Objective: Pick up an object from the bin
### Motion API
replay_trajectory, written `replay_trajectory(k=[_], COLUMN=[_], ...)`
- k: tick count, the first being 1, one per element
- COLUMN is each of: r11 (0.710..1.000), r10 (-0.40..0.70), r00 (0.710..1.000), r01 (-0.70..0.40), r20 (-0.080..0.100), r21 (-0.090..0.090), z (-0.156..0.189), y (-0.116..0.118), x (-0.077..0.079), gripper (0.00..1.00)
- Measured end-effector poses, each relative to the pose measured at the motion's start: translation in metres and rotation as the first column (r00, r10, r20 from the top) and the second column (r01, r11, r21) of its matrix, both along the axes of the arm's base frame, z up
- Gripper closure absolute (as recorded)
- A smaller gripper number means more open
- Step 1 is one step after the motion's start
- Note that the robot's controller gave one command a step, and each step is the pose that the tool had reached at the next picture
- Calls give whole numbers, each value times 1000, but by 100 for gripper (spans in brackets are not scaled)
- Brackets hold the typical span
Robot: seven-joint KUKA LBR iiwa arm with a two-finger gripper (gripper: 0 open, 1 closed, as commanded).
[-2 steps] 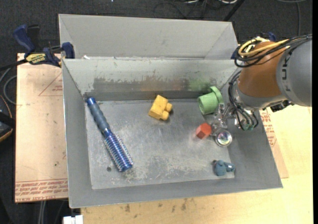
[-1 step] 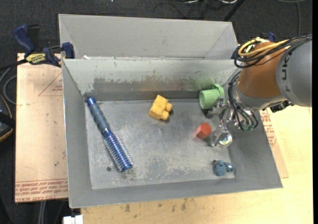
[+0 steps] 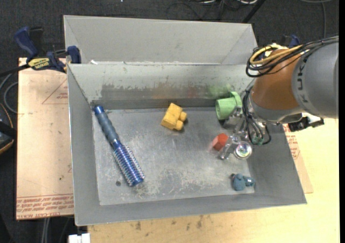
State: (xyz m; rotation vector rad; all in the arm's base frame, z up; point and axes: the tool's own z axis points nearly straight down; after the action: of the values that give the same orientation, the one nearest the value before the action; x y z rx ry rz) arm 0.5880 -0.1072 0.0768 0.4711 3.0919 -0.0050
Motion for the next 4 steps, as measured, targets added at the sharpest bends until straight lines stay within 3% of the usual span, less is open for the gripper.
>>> replay_trajectory(k=[1, 2, 3, 4], r11=[1000, 997, 990, 990], r10=[2, -75, -144, -142], r00=[1000, 997, 989, 990], r01=[-2, 75, 144, 142], r20=[0, -2, -21, -13], r21=[2, 4, 6, 5], z=[1, 172, 81, 85], y=[1, -2, -13, -12], x=[1, -21, -39, -36], gripper=[100, 100, 100, 0])
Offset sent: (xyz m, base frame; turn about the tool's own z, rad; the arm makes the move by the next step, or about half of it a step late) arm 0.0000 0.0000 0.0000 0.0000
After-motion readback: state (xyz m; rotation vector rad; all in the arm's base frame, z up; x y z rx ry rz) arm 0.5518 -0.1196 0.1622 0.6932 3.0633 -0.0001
